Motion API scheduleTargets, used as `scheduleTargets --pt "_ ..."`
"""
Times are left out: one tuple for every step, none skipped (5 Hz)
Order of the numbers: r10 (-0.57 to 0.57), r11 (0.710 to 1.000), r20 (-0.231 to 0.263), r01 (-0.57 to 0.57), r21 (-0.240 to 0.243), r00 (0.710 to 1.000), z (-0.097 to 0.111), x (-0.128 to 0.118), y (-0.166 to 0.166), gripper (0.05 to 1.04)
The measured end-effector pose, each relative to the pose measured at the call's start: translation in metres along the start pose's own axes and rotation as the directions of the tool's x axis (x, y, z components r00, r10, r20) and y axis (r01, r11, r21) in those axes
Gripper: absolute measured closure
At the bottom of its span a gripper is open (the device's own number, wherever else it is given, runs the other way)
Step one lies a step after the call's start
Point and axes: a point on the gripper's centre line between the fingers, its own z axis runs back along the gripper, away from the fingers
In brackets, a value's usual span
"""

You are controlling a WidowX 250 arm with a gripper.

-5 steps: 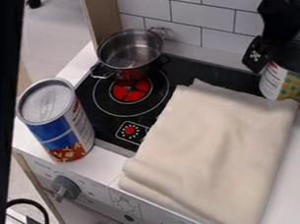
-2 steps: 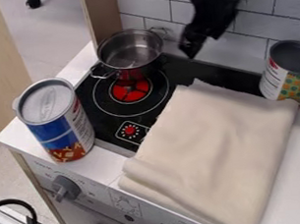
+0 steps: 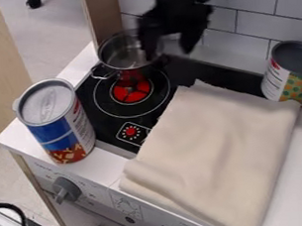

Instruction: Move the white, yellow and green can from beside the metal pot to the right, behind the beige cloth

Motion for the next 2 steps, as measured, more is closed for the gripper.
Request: scheduleTargets --pt "-0.281 0.959 -0.068 0.282 0.015 0.957 -0.004 -0.004 0.031 0.085" --pt "-0.456 0.89 -0.013 0.455 -0.017 0.89 -0.006 -0.002 0.054 0.085"
